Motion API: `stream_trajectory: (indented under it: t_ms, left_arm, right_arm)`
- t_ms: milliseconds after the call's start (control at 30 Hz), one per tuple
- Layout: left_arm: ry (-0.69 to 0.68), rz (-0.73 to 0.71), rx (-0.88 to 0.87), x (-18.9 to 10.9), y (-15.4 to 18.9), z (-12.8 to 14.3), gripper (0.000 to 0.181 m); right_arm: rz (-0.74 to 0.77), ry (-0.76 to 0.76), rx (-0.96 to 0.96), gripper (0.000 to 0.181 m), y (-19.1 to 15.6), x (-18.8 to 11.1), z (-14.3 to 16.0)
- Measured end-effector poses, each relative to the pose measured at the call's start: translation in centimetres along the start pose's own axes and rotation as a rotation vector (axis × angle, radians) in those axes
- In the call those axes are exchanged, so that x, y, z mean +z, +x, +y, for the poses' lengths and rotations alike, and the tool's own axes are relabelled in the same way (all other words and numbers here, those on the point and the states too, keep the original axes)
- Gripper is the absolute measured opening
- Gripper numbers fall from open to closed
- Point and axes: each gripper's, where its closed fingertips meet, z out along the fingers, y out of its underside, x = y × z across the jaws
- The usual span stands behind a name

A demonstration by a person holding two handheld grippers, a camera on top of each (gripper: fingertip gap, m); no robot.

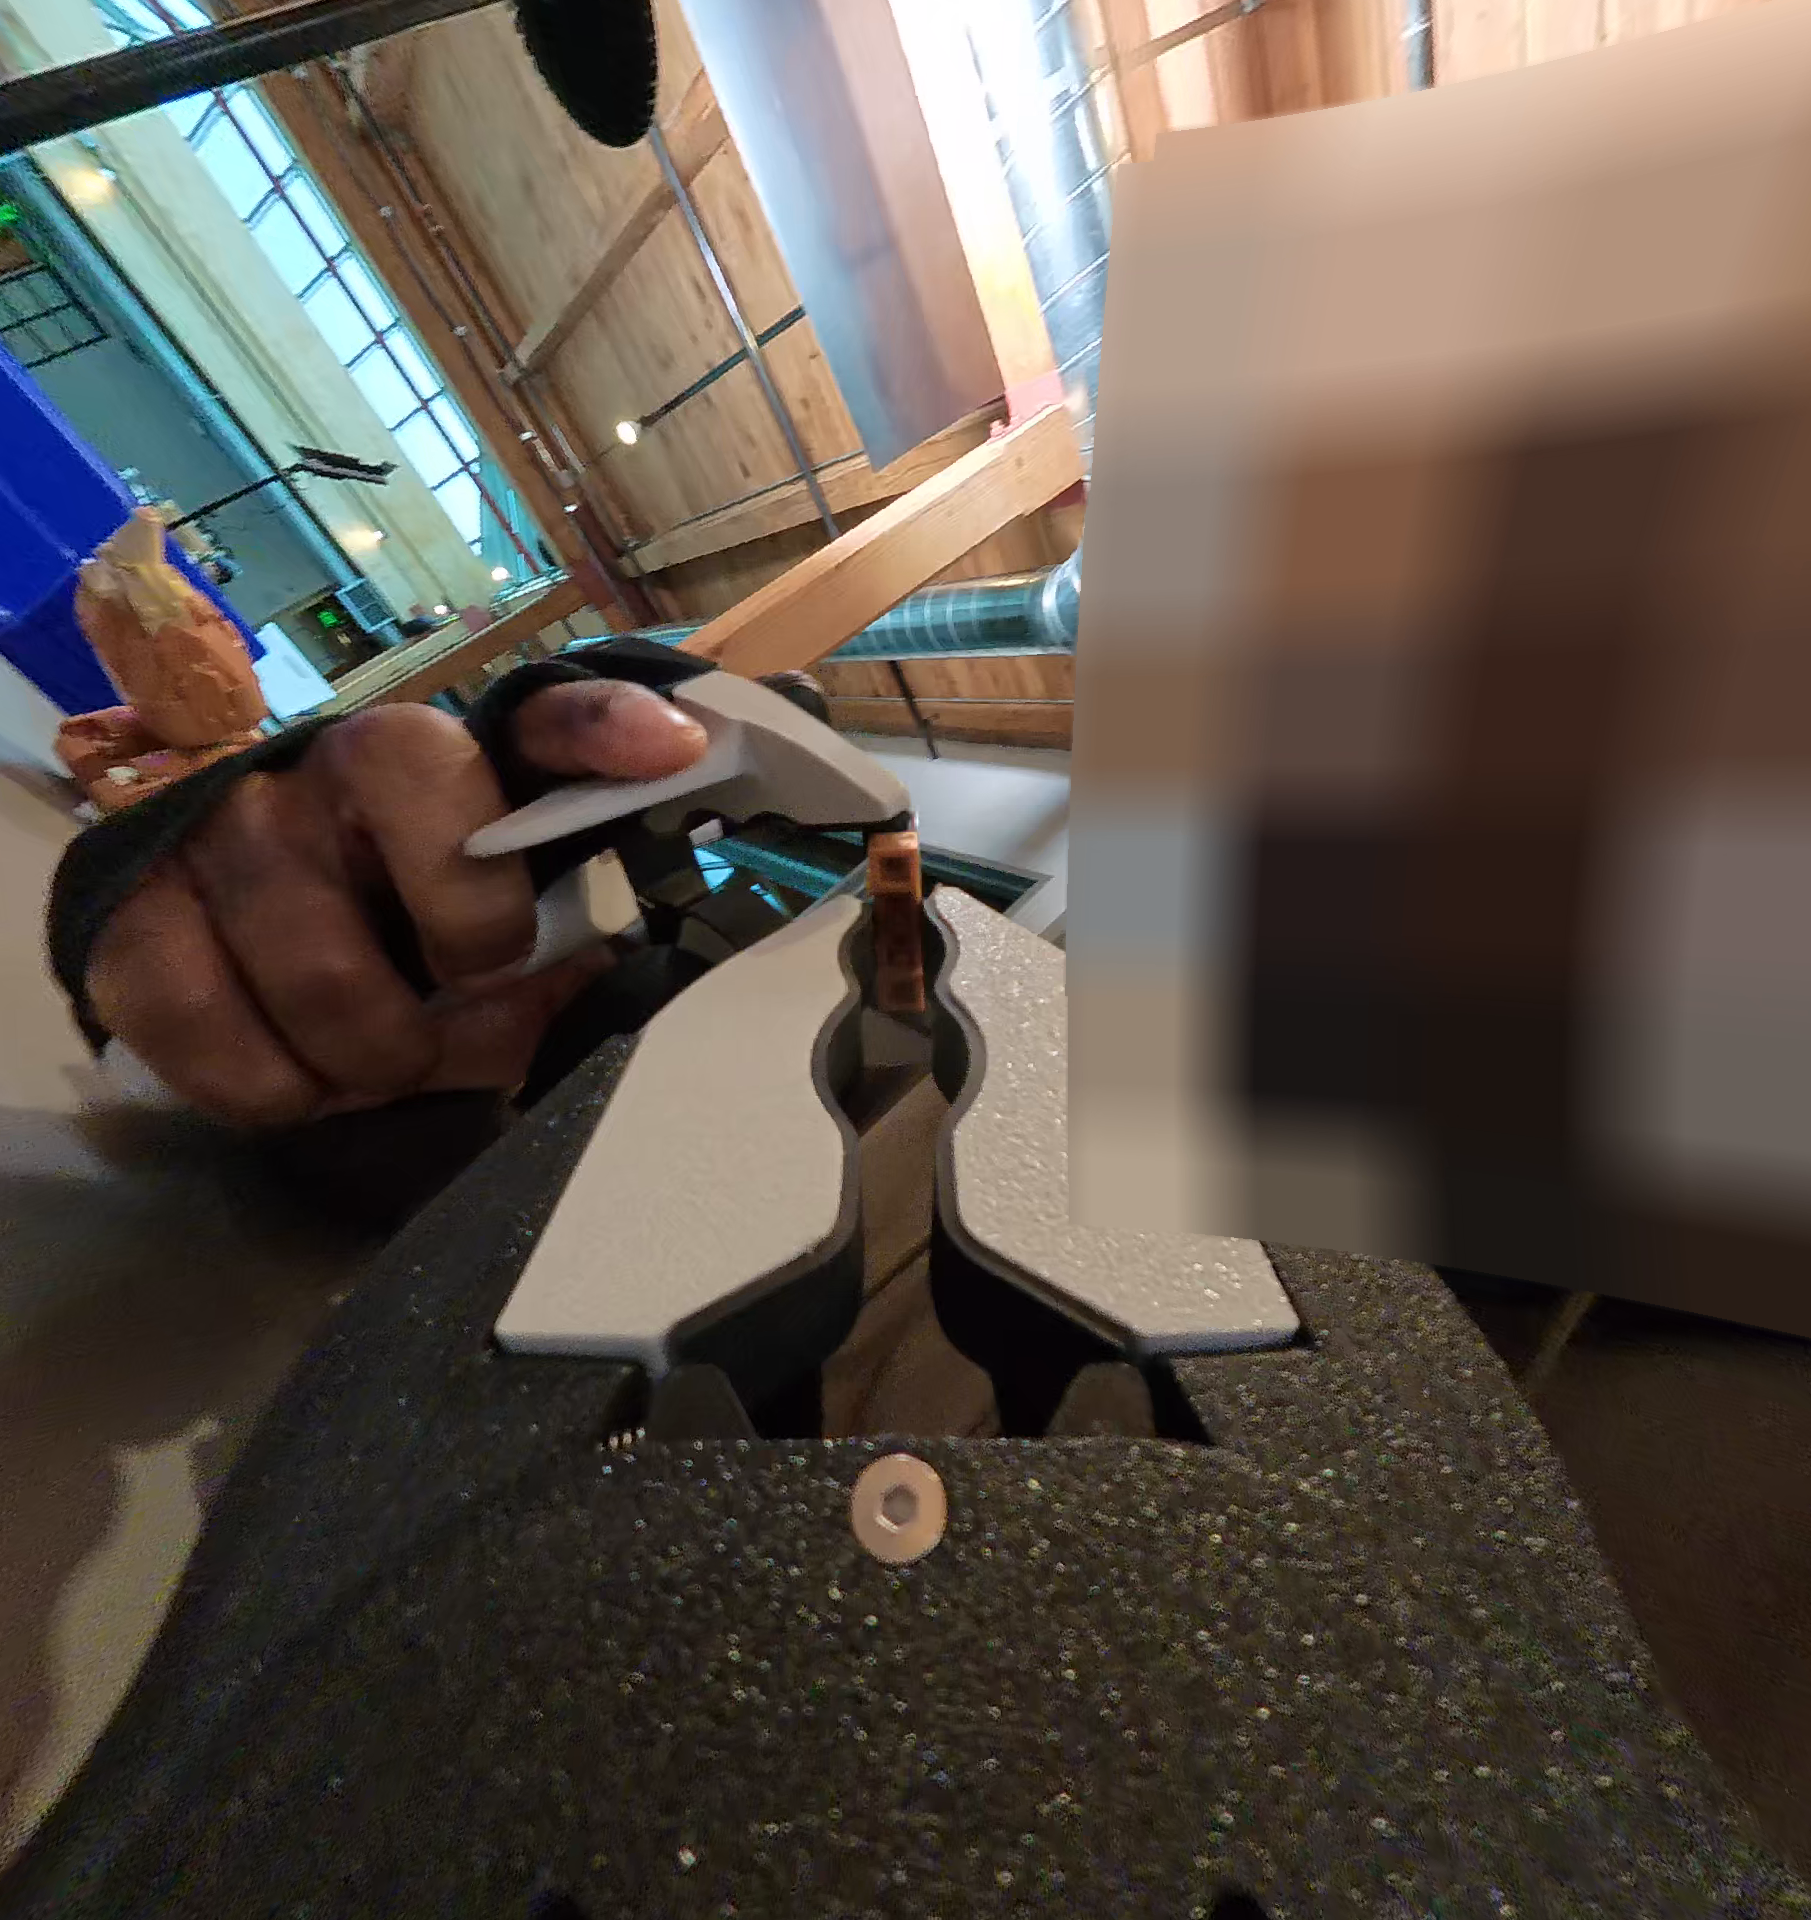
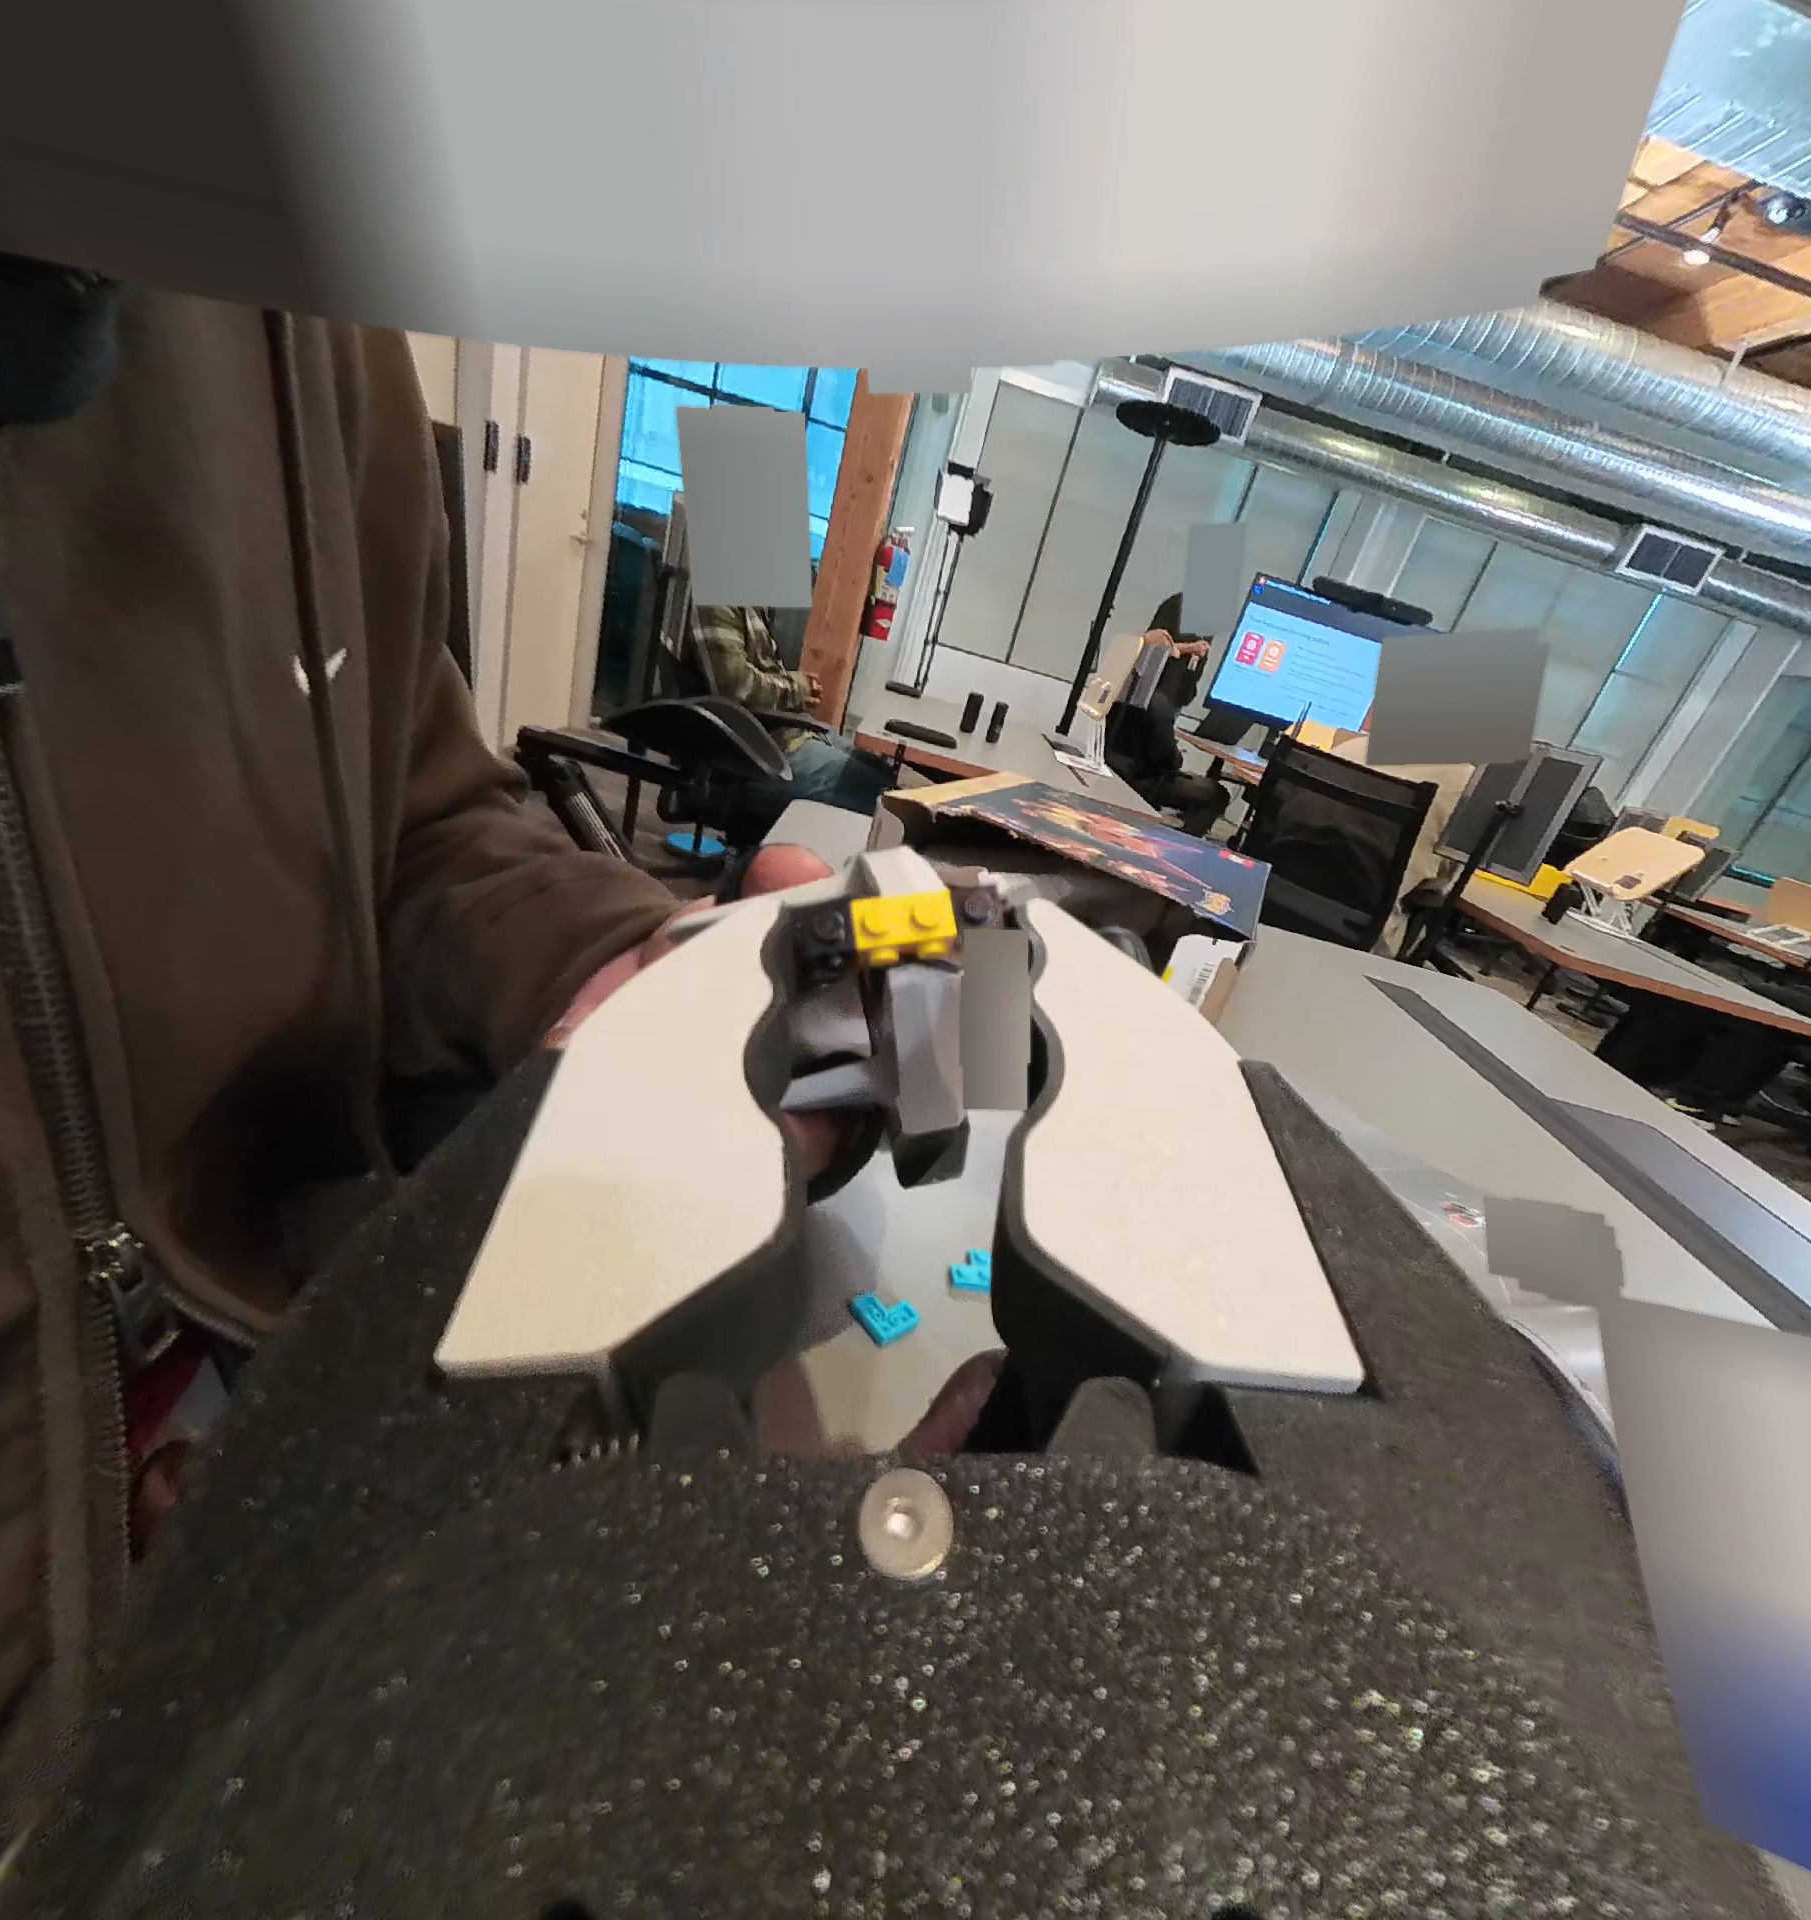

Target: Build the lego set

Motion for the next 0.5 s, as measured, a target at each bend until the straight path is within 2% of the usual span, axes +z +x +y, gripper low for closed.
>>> stream_trajectory:
  t_ms: [333, 433, 500]
  left_arm:
    - [0.019, 0.091, -0.054, 0.6, 0.9, 0.3, 0.008]
    - [0.021, 0.064, -0.037, 0.4, 0.7, 0.3, 0.009]
    - [-0.018, -0.036, 0.015, -0.2, -0.1, 0.4, 0.017]
  right_arm:
    - [-0.007, 0.073, 0.038, 0.039, -0.5, 0.4, -0.7]
    - [0.003, 0.062, 0.053, 0.038, -0.4, 0.4, -0.5]
    - [0.013, 0.032, 0.049, 0.038, -0.3, 0.3, -0.1]
